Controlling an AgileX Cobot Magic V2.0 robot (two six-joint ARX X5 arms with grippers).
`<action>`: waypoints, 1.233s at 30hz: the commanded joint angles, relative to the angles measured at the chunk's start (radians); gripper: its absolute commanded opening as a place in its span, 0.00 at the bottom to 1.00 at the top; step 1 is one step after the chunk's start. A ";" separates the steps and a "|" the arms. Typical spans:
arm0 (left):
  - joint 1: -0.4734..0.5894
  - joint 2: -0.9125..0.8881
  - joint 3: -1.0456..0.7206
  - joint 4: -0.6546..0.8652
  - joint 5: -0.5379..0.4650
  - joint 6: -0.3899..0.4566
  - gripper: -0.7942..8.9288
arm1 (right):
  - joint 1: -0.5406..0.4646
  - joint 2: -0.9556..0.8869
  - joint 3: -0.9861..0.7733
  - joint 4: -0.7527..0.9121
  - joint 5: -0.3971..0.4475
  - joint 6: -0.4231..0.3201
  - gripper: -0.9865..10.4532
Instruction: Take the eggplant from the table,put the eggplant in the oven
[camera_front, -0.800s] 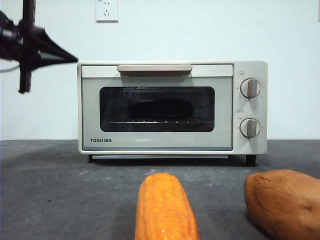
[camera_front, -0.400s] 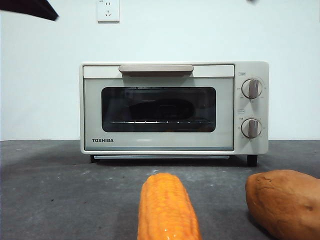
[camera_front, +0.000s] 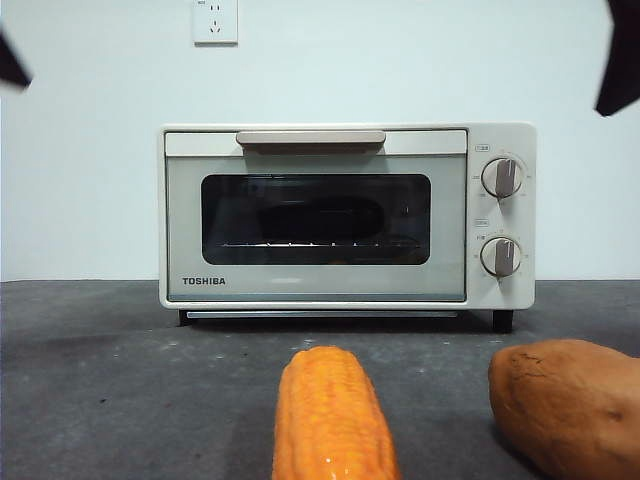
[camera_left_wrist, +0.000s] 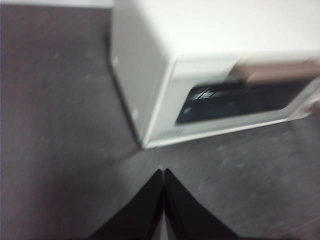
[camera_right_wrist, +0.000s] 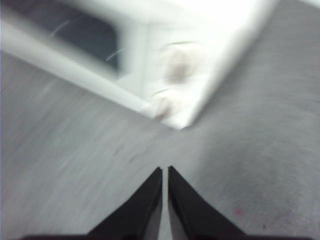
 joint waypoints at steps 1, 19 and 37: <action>-0.025 -0.061 -0.092 0.066 -0.067 -0.060 0.09 | -0.009 -0.058 -0.099 0.135 -0.006 0.042 0.09; -0.063 -0.133 -0.185 0.084 -0.099 -0.132 0.09 | -0.016 -0.138 -0.200 0.257 0.030 0.042 0.09; 0.025 -0.786 -0.619 0.377 -0.159 0.101 0.09 | -0.016 -0.138 -0.200 0.258 0.030 0.042 0.09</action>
